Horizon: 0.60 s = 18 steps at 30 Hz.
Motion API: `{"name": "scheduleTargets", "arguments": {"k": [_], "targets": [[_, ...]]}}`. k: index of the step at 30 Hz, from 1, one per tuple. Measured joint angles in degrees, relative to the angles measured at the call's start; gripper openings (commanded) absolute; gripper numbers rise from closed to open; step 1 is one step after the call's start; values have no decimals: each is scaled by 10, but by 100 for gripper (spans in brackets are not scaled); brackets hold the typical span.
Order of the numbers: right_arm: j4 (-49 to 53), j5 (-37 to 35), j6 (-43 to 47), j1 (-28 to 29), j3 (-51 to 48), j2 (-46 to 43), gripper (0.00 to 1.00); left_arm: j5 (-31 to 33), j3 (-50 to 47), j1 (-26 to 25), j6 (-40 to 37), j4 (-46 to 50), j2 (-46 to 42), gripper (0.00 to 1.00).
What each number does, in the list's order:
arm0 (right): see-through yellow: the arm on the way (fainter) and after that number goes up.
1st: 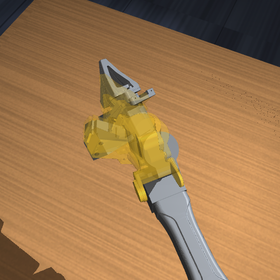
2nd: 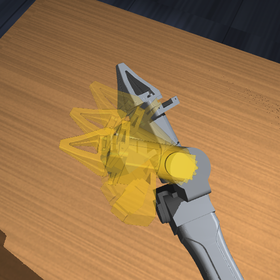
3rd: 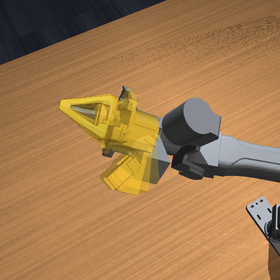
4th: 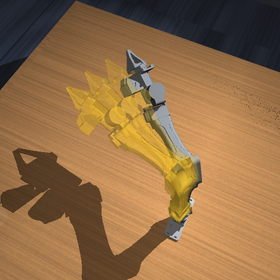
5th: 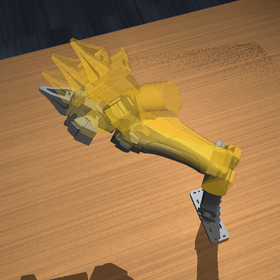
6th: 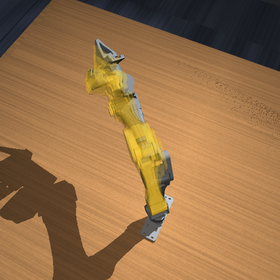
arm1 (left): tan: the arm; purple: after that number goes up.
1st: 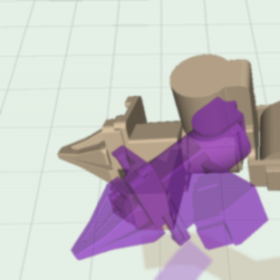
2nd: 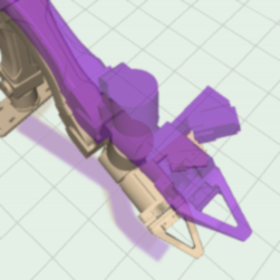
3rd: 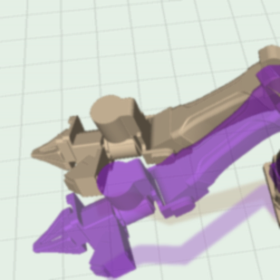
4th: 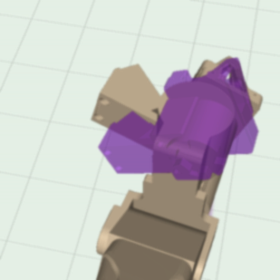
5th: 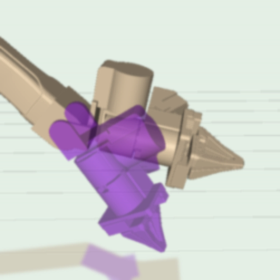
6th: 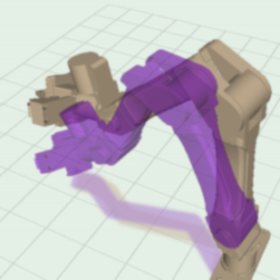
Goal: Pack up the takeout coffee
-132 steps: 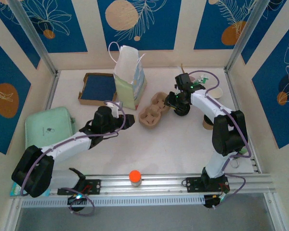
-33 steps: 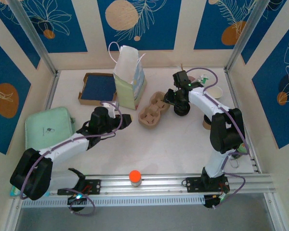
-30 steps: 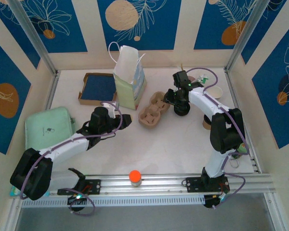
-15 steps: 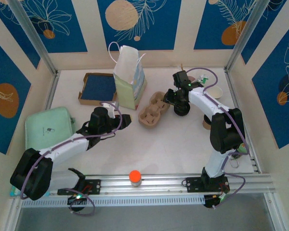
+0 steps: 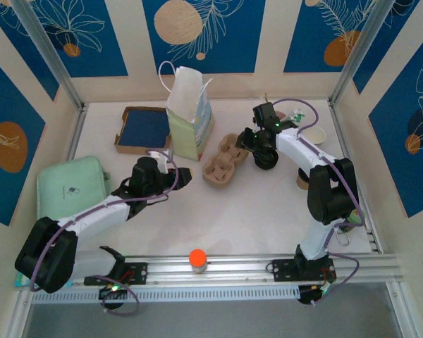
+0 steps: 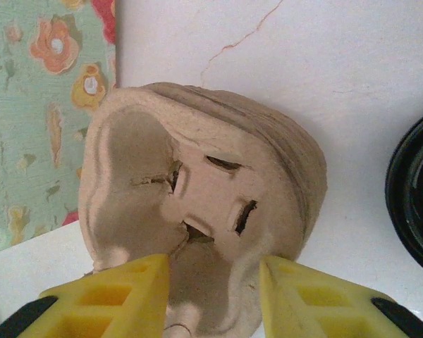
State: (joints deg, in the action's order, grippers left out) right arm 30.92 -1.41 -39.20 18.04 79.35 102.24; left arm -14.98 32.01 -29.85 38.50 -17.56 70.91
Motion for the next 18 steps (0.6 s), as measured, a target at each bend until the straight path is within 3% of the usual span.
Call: {"name": "scheduleTargets", "arguments": {"k": [18], "targets": [[35,-61,17,5,18,0,35,0,-1,4,0,0,0,45]]}}
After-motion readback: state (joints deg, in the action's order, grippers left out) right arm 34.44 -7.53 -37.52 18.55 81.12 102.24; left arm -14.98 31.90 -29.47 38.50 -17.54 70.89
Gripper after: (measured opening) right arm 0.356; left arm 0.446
